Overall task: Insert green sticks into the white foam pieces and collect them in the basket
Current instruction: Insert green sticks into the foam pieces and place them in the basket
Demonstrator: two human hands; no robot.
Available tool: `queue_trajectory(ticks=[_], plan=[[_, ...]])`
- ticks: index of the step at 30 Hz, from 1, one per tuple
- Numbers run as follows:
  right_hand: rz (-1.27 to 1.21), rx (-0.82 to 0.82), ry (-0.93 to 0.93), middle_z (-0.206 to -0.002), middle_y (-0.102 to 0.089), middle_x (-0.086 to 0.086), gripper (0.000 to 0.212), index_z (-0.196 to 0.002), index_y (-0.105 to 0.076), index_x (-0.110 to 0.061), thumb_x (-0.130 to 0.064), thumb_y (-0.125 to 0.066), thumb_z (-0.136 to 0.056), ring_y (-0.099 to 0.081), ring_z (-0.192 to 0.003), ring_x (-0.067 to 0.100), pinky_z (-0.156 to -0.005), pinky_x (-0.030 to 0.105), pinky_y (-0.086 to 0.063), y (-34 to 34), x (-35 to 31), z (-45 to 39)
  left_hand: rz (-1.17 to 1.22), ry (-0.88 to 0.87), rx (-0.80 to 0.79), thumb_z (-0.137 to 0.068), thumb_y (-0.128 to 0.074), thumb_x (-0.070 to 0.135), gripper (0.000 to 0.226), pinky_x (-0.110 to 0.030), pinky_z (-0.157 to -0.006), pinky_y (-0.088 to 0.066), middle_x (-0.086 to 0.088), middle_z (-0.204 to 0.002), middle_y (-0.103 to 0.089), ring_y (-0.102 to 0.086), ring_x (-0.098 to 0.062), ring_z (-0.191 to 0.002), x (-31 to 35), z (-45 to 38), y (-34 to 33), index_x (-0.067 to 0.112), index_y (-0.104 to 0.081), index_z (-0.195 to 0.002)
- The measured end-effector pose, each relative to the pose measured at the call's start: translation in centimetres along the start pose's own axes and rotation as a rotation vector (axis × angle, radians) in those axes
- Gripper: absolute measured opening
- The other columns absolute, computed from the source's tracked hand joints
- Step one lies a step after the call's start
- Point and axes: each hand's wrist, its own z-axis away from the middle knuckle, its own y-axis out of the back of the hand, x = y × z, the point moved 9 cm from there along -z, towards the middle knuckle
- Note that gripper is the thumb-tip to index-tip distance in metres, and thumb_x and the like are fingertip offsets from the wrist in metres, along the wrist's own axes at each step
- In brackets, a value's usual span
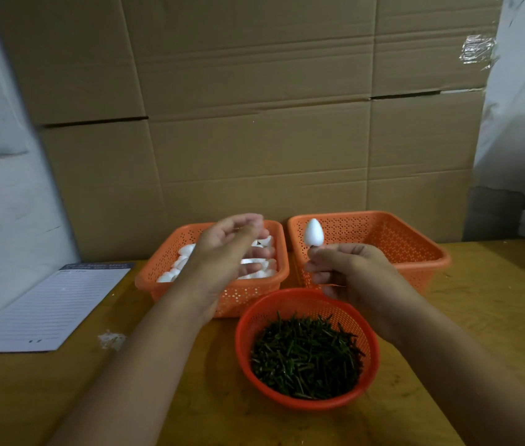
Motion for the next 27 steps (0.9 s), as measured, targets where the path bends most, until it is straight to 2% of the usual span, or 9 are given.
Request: queue_trajectory(ticks=[4,8,11,14,17,20,22,25,27], plan=[[-0.015,0.085,-0.097,-0.071,-0.066,0.004,0.014,-0.084,-0.070,-0.009,-0.020,-0.067,-0.092,-0.059,-0.056,0.009,-0.049,0.021,-0.047,2.2,1.3,-0.7,0.036,0.033,0.138,-0.101,-0.057,0.019,0.012,-0.021,-0.058,-0.054,0.005,-0.083,-0.075,-0.068,-0.010,-0.068,-0.4,-0.9,3.1,0.020,-0.068,-0.106],[-0.099,0.163,-0.150,-0.065,-0.067,0.000,0.017,-0.094,-0.069,-0.007,-0.024,-0.067,-0.093,-0.059,-0.050,0.007,-0.043,0.020,-0.046,4.1,2.4,-1.5,0.006,0.049,0.189,-0.098,-0.055,0.013,0.016,-0.020,-0.055,-0.053,0.000,-0.089,-0.073,-0.068,-0.009,-0.066,-1.0,-1.6,4.8,0.020,-0.069,-0.101],[-0.205,0.229,-0.137,-0.068,-0.069,-0.001,0.018,-0.096,-0.067,-0.010,-0.027,-0.063,-0.095,-0.060,-0.051,0.006,-0.043,0.018,-0.047,5.4,2.8,-2.1,-0.040,0.058,0.232,-0.096,-0.057,0.014,0.016,-0.022,-0.059,-0.053,0.001,-0.093,-0.074,-0.068,-0.009,-0.068,-1.7,-2.0,6.0,0.022,-0.069,-0.102],[-0.303,0.274,-0.117,-0.077,-0.074,0.001,0.022,-0.107,-0.065,-0.009,-0.025,-0.054,-0.098,-0.064,-0.054,0.007,-0.045,0.019,-0.049,6.6,2.6,-2.4,-0.187,0.051,0.299,-0.094,-0.061,0.015,0.015,-0.024,-0.065,-0.053,0.002,-0.097,-0.073,-0.069,-0.008,-0.073,-2.5,-2.3,7.2,0.027,-0.068,-0.100],[-0.343,0.286,-0.099,-0.078,-0.074,0.002,0.026,-0.115,-0.062,-0.007,-0.017,-0.049,-0.095,-0.066,-0.056,0.009,-0.046,0.021,-0.051,7.5,2.1,-2.5,-0.409,-0.011,0.317,-0.093,-0.063,0.016,0.016,-0.027,-0.070,-0.051,0.005,-0.098,-0.071,-0.068,-0.009,-0.087,-3.0,-2.6,7.6,0.032,-0.066,-0.097],[-0.285,0.251,-0.116,-0.075,-0.072,0.001,0.025,-0.115,-0.062,-0.008,-0.011,-0.049,-0.094,-0.065,-0.057,0.009,-0.047,0.021,-0.050,7.1,2.2,-2.4,-0.679,-0.084,0.267,-0.089,-0.064,0.014,0.018,-0.024,-0.067,-0.044,0.014,-0.090,-0.067,-0.065,-0.007,-0.086,-3.1,-3.1,6.7,0.031,-0.067,-0.095],[-0.163,0.178,-0.133,-0.076,-0.071,0.002,0.023,-0.115,-0.063,-0.009,-0.012,-0.051,-0.095,-0.063,-0.058,0.010,-0.048,0.022,-0.047,6.0,2.2,-2.2,-0.849,-0.073,0.181,-0.088,-0.067,0.018,0.015,-0.026,-0.073,-0.045,0.015,-0.090,-0.067,-0.065,-0.009,-0.088,-3.8,-3.7,5.5,0.029,-0.068,-0.099],[0.090,0.064,-0.148,-0.080,-0.074,0.003,0.019,-0.111,-0.067,-0.011,-0.016,-0.056,-0.096,-0.063,-0.061,0.011,-0.049,0.023,-0.046,4.0,1.9,-1.8,-1.001,0.038,0.014,-0.087,-0.071,0.031,0.011,-0.038,-0.098,-0.048,0.007,-0.110,-0.069,-0.062,-0.020,-0.116,-5.0,-4.8,3.4,0.033,-0.065,-0.096],[0.209,0.009,-0.146,-0.080,-0.075,0.004,0.016,-0.107,-0.068,-0.011,-0.017,-0.057,-0.097,-0.064,-0.061,0.011,-0.049,0.022,-0.046,2.7,1.7,-1.3,-1.078,0.079,-0.045,-0.086,-0.074,0.038,0.012,-0.045,-0.111,-0.039,-0.001,-0.126,-0.066,-0.054,-0.022,-0.128,-4.7,-5.5,2.4,0.033,-0.064,-0.092]])
